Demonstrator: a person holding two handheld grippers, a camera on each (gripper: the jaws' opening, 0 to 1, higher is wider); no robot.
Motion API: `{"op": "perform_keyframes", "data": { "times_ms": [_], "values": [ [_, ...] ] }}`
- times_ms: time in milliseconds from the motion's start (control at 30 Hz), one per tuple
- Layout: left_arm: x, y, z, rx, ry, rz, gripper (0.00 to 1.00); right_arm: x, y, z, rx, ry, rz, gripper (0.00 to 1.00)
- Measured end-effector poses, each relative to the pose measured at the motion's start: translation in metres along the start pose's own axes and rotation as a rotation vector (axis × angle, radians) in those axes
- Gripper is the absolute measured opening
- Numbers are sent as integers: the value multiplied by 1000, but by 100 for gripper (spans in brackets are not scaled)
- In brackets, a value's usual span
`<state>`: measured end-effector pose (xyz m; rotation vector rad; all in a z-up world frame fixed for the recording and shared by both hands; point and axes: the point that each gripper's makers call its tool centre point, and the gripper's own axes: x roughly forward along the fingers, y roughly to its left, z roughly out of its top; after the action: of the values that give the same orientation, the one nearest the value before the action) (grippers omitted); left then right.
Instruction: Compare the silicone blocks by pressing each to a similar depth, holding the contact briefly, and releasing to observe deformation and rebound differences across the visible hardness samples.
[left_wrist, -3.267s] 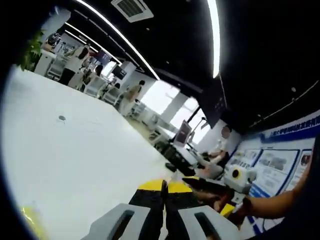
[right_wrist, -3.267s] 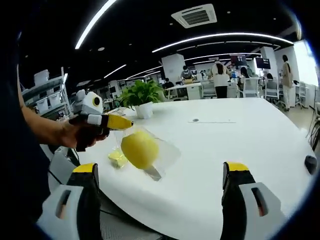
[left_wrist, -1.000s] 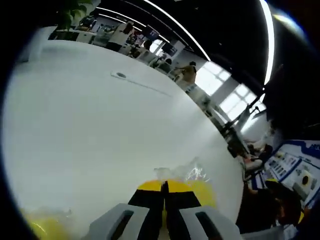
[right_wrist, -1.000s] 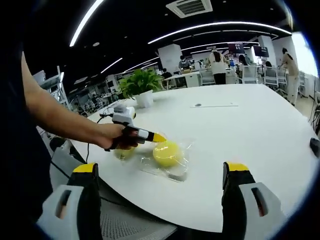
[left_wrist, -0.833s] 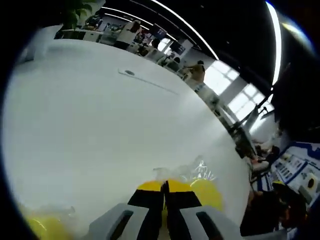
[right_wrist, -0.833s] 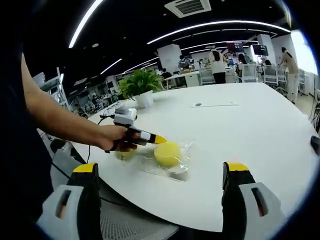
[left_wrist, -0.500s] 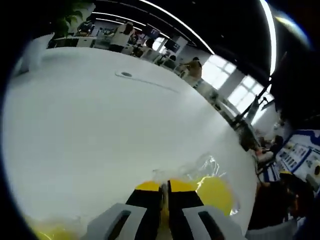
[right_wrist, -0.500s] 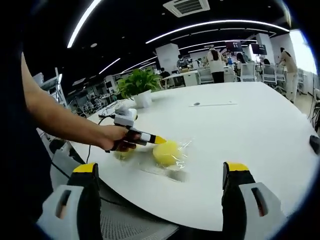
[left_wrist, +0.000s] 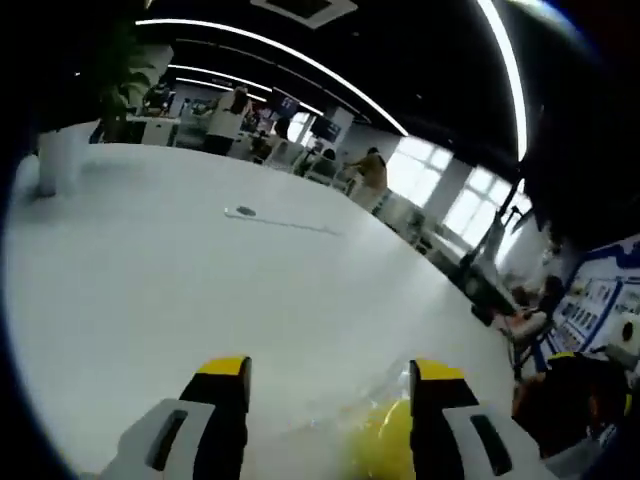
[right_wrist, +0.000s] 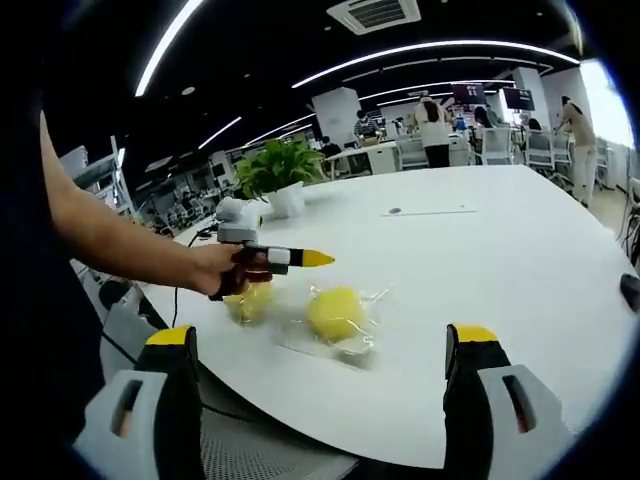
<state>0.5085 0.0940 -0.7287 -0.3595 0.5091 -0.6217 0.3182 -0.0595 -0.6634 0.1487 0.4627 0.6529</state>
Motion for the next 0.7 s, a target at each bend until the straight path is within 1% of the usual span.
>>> {"op": "perform_keyframes", "data": {
  "times_ms": [33,67,100,133,167,200,233,267,300,367,433,467,500,533,567,600,633,667,700],
  "values": [
    [-4,-3,9,46,-9,-26,87,1,0,0,-4,1,-1,96],
    [-8,-6,15,70,-23,-43,91,2,-1,1,-11,4,-2,96],
    [-14,-10,25,119,-42,-70,93,3,-2,1,-16,7,-2,96],
    [-19,-10,29,155,-48,-75,96,4,-3,1,-21,9,-3,96],
    [-27,-10,36,193,-59,-83,98,4,-4,2,-25,10,-2,96],
    [-32,-11,42,217,-76,-101,98,6,-6,2,-29,13,-4,96],
    [-42,-17,45,231,-83,-145,97,7,-7,3,-31,14,-4,96],
    [-49,-16,47,229,-71,-139,100,9,-8,5,-34,8,-3,96],
    [-56,-14,46,246,-53,-138,100,10,-10,5,-39,8,-5,96],
    [-73,-5,50,310,-44,-111,100,14,-10,6,-55,19,-1,96],
    [-90,1,50,334,-30,-93,100,18,-12,8,-72,28,-5,96],
    [-104,4,50,329,-28,-87,100,19,-16,6,-120,55,-25,96],
    [-113,8,49,323,-26,-76,100,20,-17,6,-154,64,-32,96],
    [-128,13,47,323,-20,-65,100,21,-17,7,-173,67,-31,96],
    [-137,14,45,339,-22,-62,100,22,-15,6,-165,66,-23,96],
    [-151,19,47,387,-43,-48,100,23,-14,6,-159,67,-17,96],
    [-161,19,46,396,-53,-43,100,24,-14,6,-141,65,-8,96],
    [-173,22,43,377,-54,-36,100,24,-13,9,-95,44,2,96],
    [-181,25,42,366,-55,-25,100,24,-15,11,-86,35,2,96]
  ]
}}
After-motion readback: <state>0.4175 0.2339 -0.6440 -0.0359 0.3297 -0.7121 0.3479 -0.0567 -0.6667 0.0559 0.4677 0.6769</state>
